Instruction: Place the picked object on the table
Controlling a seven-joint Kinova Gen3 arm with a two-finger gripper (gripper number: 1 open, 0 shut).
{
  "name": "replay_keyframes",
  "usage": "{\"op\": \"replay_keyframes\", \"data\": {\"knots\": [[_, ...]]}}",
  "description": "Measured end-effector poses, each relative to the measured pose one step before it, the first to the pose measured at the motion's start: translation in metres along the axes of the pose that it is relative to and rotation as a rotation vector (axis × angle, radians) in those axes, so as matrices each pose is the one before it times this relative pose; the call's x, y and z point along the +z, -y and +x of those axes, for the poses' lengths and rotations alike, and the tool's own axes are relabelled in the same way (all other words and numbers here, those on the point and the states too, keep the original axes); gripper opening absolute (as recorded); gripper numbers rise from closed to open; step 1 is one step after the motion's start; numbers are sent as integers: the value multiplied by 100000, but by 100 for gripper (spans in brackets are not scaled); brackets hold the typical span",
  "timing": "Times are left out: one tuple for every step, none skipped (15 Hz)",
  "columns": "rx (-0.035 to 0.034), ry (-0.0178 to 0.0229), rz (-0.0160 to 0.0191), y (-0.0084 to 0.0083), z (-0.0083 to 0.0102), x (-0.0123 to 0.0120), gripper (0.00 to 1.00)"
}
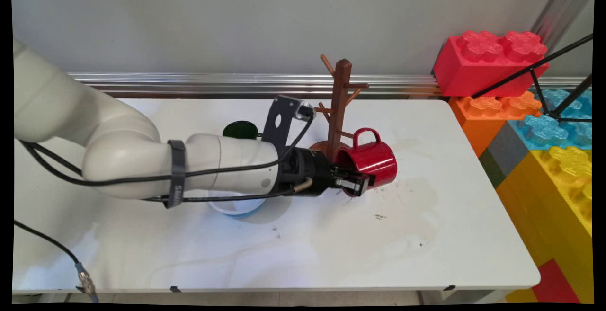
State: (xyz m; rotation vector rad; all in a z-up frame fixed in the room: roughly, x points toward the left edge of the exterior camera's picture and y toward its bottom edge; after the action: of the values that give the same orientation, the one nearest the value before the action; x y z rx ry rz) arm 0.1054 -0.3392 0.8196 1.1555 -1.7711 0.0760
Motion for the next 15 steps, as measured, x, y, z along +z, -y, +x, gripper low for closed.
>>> {"op": "replay_keyframes", "data": {"knots": [[357, 1261, 161, -319, 370, -474, 0], [281, 995, 110, -285, 351, -400, 0], [360, 1229, 180, -330, 436, -472, 0], [174, 772, 110, -195, 275, -274, 0], [335, 994, 172, -278, 409, -385, 0], [395, 1186, 157, -307, 535, -452, 0], [402, 1055, 163, -287, 579, -439, 0], [338, 795, 139, -212, 530, -358, 0], [346, 914, 168, -209, 654, -423, 0], [323, 890, 139, -195, 650, -420, 0], [284, 754, 61, -165, 588, -367, 0], [374, 985, -138, -215, 701, -438, 0], [382, 1107, -196, -210, 656, -417, 0], [350, 1022, -403, -214, 560, -368, 0], [236, 743, -242, -145, 384, -283, 0]]}}
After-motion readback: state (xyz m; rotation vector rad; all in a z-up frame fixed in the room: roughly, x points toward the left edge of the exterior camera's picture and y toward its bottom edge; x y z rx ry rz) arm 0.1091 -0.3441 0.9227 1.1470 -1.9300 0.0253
